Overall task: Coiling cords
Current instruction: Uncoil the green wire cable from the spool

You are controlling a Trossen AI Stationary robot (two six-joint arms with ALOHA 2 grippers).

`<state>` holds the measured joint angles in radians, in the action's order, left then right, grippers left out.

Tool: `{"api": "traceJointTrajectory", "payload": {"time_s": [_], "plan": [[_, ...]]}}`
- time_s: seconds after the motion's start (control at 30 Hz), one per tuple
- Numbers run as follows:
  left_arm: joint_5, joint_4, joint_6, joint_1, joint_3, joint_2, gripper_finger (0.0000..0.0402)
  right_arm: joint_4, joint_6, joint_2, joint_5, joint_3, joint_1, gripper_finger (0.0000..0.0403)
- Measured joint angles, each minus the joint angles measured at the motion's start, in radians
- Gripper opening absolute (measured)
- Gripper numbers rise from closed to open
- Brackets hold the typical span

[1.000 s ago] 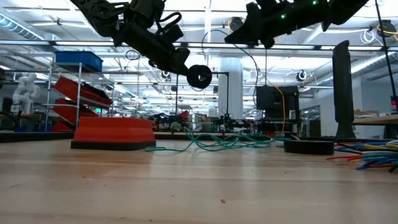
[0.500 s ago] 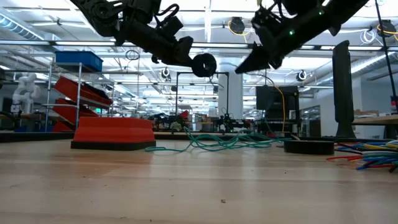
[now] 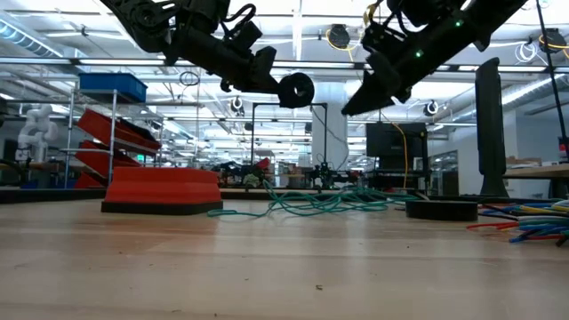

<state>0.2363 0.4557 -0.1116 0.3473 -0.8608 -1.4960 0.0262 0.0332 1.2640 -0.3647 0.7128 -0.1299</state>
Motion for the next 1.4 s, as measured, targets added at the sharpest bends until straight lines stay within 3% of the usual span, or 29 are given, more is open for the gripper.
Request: {"api": "traceJointTrajectory", "payload": {"time_s": [0.13,0.3,0.43,0.87,1.3,1.4], "plan": [[-0.024,0.0,0.002,-0.001,0.0,0.0,0.0,0.139,-0.098,0.0,-0.014,0.0,0.0,0.0204],[-0.027,0.003,0.003,-0.013,0.0,0.0,0.0,0.269,-0.214,0.036,-0.048,0.0,-0.025,0.0194],[-0.054,0.01,0.027,-0.023,0.0,0.0,0.0,0.329,-0.212,0.101,-0.001,0.0,-0.071,0.0184],[-0.096,0.006,0.053,-0.023,0.0,0.0,0.0,0.513,-0.198,0.23,-0.007,0.0,-0.1,0.0174],[-0.096,0.005,0.052,-0.023,0.0,0.0,0.0,0.509,-0.207,0.23,-0.048,0.0,-0.107,0.0018],[-0.096,0.005,0.052,-0.023,0.0,0.0,0.0,0.508,-0.207,0.23,-0.049,0.0,-0.107,0.0005]]}}
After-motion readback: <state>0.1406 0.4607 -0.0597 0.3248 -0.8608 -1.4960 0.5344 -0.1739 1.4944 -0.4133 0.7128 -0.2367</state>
